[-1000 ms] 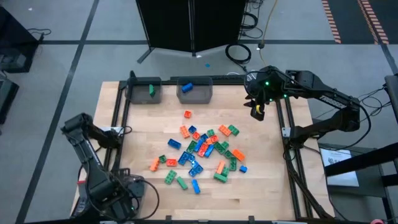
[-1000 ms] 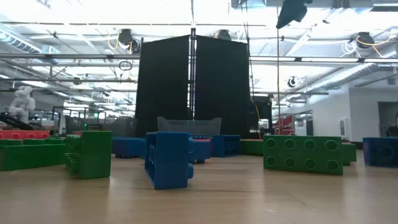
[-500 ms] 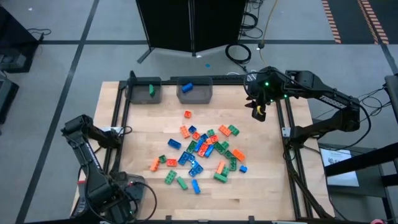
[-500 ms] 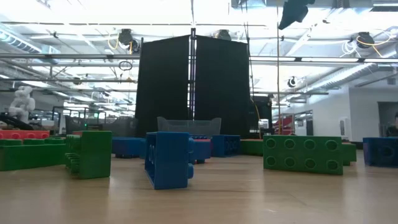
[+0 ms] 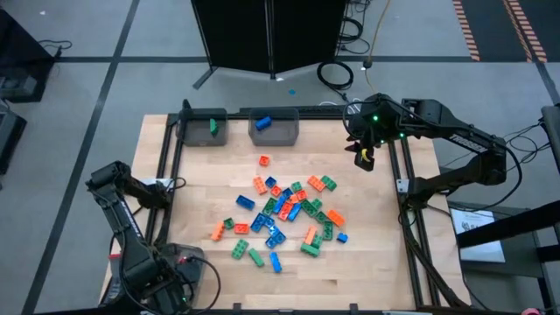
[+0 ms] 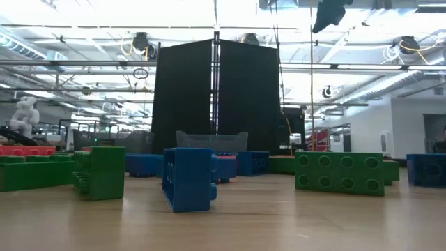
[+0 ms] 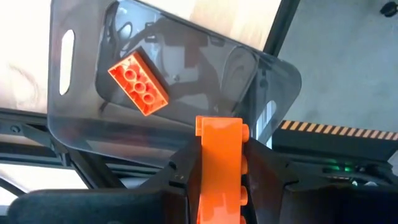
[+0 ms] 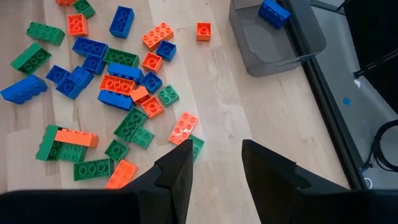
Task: Sort blocks
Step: Put the orange gamepiece into the bottom black bin
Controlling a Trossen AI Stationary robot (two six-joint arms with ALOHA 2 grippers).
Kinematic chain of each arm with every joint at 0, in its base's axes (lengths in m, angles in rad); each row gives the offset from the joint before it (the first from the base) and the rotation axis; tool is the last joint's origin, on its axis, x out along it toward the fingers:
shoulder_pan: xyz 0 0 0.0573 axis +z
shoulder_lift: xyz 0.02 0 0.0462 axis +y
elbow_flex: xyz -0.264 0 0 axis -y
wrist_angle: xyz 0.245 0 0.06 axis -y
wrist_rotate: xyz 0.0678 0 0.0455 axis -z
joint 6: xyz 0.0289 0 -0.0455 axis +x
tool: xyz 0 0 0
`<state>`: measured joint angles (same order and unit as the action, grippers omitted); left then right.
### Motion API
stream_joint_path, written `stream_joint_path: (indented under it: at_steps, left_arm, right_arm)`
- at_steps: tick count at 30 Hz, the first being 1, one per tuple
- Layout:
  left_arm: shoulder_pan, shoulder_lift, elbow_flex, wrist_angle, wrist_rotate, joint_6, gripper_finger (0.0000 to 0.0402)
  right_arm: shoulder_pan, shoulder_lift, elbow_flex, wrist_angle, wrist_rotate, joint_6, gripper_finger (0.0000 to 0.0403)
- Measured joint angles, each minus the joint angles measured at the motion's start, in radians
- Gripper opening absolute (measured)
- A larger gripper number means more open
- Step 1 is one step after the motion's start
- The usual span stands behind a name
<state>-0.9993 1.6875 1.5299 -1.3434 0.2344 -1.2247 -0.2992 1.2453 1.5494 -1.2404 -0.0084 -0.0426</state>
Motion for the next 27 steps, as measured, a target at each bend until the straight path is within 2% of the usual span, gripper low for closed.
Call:
stream_joint_path:
  at_steps: [5,13,18,22,27]
  left_arm:
    - [0.0,0.0,0.0,-0.001,0.008,0.0,0.0126]
    - [-0.006,0.0,-0.001,-0.011,-0.033,-0.003,0.0219]
    - [-0.043,-0.002,-0.083,-0.004,-0.058,-0.102,0.0243]
    - [-0.058,-0.014,-0.202,0.074,-0.157,-0.248,0.0244]
    - [0.027,-0.077,-0.298,0.121,-0.329,-0.341,0.0244]
  right_arm:
    - [0.0,0.0,0.0,0.0,-0.055,-0.002,0.0135]
    - [0.0,0.0,0.0,0.001,-0.076,0.004,0.0135]
    - [0.0,0.0,0.0,0.002,-0.076,0.061,0.0135]
    - [0.0,0.0,0.0,0.002,-0.076,0.139,0.0135]
    - [0.0,0.0,0.0,0.032,-0.075,0.201,0.0135]
